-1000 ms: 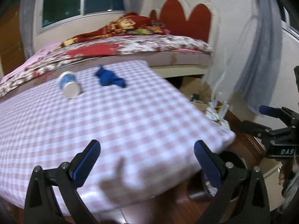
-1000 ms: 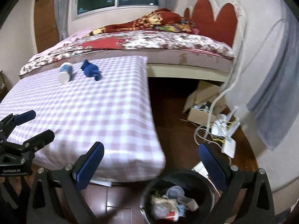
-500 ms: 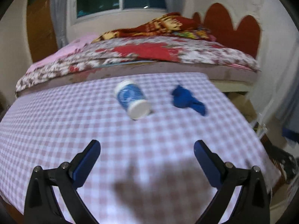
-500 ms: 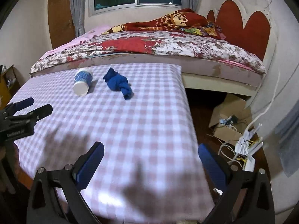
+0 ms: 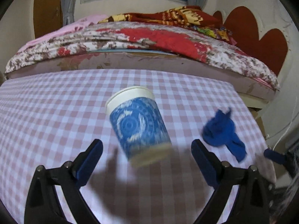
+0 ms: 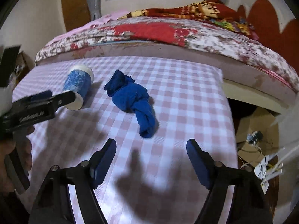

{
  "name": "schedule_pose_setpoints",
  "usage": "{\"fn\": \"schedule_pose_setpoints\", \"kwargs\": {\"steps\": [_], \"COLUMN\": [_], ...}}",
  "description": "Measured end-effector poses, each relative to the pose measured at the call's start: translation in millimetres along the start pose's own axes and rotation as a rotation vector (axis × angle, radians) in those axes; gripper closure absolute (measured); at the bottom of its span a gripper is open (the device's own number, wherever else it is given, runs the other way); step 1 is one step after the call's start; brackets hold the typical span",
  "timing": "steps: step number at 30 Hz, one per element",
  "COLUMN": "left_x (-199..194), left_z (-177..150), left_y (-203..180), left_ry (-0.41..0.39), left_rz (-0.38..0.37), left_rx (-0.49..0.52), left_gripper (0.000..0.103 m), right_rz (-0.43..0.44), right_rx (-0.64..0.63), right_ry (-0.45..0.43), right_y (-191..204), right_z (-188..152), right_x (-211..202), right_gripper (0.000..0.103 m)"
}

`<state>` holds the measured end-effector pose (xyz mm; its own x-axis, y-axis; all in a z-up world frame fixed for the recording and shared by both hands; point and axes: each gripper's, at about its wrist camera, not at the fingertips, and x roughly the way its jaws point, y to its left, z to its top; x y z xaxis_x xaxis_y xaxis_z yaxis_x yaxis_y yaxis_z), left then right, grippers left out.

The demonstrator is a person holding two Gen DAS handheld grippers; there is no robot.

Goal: Collect trash
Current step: 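Grasp the blue paper cup with the left gripper while the right gripper grasps the blue cloth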

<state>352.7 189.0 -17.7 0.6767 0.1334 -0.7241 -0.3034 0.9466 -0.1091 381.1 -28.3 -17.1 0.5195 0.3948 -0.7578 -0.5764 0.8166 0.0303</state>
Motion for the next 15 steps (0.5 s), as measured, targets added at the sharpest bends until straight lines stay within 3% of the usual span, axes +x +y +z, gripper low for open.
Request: {"fn": "schedule_pose_setpoints", "kwargs": {"steps": [2,6,15], "left_x": [13,27,19], "left_z": [4,5,-1], "left_y": [0,4,7], "left_ry": [0.02,0.057,0.027], "left_rz": [0.013,-0.004,-0.033], "left_rx": [0.006,0.041,0.122], "left_gripper": [0.013,0.039,0.044], "right_rz": [0.017,0.041,0.085], "right_rx": [-0.019,-0.033,0.0], "right_ry": [0.021,0.03,0.037], "right_y": [3,8,21], "right_z": [5,16,53], "right_x": [14,32,70], "right_gripper": [0.024,0.024,0.024]}}
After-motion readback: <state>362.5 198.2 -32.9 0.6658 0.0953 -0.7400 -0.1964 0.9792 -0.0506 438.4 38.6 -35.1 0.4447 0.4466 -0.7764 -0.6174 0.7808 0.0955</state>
